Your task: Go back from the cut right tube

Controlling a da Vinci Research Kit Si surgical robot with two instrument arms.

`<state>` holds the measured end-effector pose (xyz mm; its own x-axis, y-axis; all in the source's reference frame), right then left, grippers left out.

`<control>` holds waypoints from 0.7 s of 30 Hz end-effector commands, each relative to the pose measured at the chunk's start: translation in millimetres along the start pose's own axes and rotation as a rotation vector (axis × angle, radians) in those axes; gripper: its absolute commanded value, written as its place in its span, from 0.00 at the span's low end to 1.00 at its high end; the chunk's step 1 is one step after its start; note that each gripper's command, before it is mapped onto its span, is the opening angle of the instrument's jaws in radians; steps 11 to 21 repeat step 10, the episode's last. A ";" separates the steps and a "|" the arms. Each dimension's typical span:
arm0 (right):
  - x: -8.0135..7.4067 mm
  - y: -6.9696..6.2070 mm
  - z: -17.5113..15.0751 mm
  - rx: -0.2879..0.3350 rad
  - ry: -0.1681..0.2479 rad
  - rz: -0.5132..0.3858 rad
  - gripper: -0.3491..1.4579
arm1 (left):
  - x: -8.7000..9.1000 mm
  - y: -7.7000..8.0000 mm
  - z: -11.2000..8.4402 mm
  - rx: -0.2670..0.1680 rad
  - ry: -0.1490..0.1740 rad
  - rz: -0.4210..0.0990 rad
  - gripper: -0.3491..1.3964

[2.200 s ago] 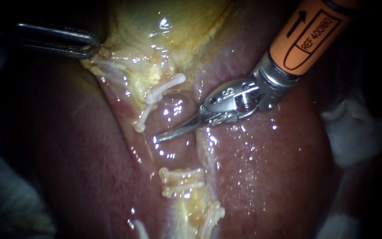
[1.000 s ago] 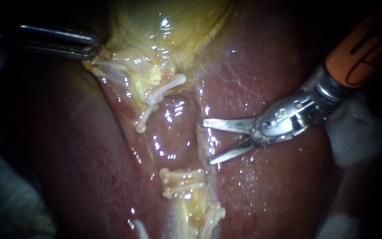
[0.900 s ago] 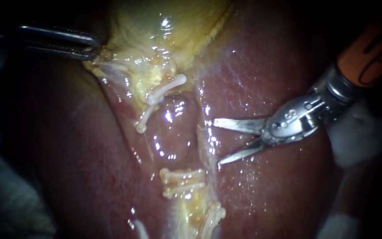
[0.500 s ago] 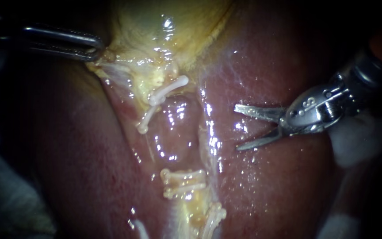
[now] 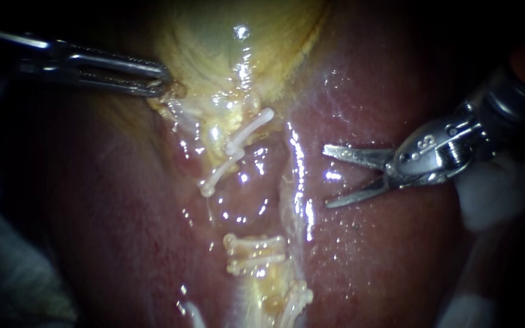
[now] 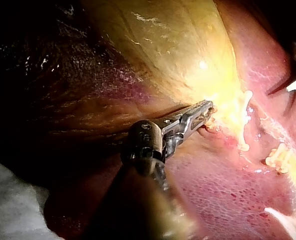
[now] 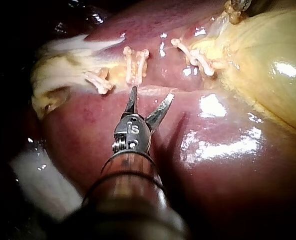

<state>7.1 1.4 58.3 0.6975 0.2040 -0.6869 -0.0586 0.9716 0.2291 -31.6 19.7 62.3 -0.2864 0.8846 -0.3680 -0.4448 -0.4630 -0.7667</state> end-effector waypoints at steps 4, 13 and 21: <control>0.0 0.0 -0.1 0.000 0.001 -0.001 0.93 | 0.0 -0.1 0.0 -0.002 0.000 -0.001 0.00; 0.0 -0.1 -0.1 0.003 0.002 -0.001 0.93 | 0.0 -0.1 0.0 -0.002 0.000 -0.001 0.00; 0.0 -0.1 -0.1 0.003 0.002 -0.001 0.93 | 0.0 -0.1 0.0 -0.002 0.000 -0.001 0.00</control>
